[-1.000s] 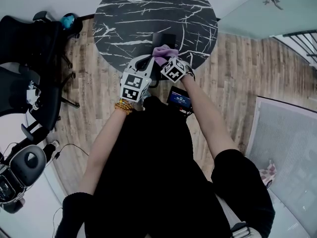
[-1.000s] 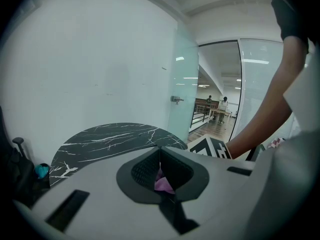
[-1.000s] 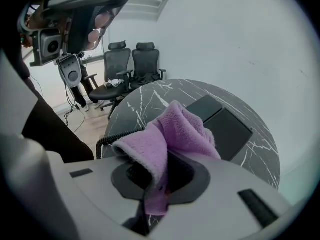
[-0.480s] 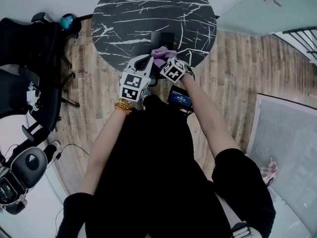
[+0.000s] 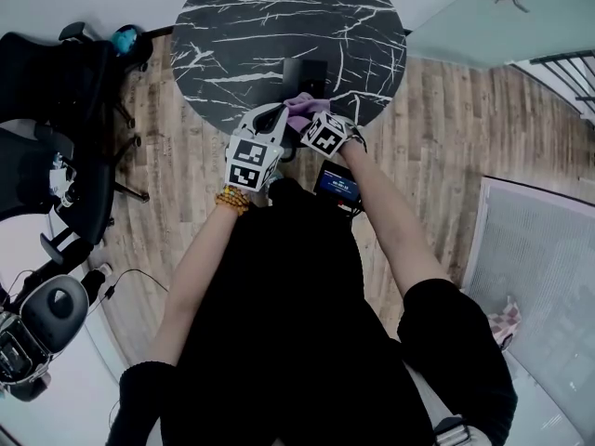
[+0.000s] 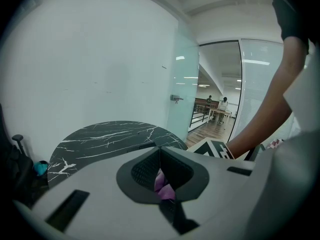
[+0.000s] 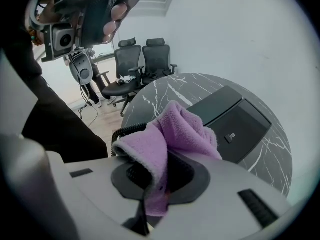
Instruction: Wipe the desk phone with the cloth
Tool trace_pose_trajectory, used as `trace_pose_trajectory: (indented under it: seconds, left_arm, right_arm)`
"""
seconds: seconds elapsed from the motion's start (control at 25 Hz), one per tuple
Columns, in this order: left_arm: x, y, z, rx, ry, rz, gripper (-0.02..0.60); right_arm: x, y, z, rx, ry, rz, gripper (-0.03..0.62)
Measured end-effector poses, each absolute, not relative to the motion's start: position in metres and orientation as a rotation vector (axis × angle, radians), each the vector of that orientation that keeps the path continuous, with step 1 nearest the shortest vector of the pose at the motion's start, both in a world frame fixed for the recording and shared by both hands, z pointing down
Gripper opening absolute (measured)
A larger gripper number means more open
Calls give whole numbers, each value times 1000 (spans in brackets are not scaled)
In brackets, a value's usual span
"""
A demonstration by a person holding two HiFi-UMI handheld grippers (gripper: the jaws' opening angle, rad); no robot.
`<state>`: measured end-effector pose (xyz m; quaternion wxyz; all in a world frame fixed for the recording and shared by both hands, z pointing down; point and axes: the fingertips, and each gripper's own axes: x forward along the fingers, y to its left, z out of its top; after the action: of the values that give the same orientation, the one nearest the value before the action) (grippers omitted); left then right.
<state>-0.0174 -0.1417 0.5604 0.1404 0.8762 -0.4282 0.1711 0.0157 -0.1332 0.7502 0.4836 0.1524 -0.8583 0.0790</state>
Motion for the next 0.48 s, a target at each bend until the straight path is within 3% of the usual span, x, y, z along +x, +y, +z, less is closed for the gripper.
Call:
trace_pose_trajectory:
  seconds: [0.48]
  left_arm:
    - [-23,-143,559,2527,-1247,494,15]
  right_arm:
    - [14,-129,754,325,-2066,159,58]
